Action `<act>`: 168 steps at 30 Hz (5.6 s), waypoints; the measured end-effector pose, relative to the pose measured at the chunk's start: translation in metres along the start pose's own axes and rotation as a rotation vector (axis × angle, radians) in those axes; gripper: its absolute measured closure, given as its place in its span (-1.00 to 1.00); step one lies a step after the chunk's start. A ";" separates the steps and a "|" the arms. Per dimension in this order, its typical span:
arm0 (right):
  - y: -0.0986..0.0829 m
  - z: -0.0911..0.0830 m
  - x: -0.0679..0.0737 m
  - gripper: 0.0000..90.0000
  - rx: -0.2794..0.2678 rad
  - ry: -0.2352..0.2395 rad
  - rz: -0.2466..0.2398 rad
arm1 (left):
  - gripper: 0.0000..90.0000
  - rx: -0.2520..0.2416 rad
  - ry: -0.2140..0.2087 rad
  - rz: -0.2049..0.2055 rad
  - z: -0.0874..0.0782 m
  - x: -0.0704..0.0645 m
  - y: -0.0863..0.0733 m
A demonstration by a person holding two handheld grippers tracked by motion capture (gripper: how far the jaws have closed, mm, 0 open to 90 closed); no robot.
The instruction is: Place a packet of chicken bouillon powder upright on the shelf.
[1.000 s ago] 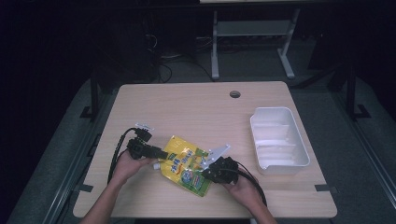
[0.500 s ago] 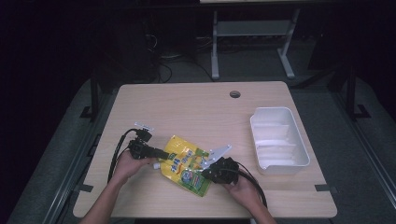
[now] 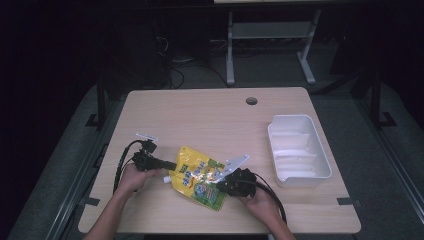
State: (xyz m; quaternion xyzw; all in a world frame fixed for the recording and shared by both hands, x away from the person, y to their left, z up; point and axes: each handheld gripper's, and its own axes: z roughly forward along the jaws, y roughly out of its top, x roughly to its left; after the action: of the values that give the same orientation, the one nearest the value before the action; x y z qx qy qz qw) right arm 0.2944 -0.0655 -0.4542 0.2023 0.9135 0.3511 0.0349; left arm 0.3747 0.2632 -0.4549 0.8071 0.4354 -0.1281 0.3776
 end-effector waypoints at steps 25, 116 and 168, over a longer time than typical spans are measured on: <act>0.005 -0.005 -0.001 -0.24 -0.126 0.022 0.044 | 1.00 -0.074 -0.006 0.140 -0.042 -0.031 0.016; 0.064 -0.113 -0.059 1.00 -0.275 0.208 0.043 | -0.15 -0.148 0.082 0.477 -0.081 -0.086 -0.018; 0.007 -0.226 -0.086 1.00 -0.376 0.013 0.122 | -0.45 -0.219 0.159 0.445 -0.051 -0.054 -0.083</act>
State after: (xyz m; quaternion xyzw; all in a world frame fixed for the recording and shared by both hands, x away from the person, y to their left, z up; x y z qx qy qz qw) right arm 0.3292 -0.2364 -0.2868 0.2449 0.8182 0.5182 0.0447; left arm 0.2708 0.2951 -0.4329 0.8448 0.2868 0.0701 0.4463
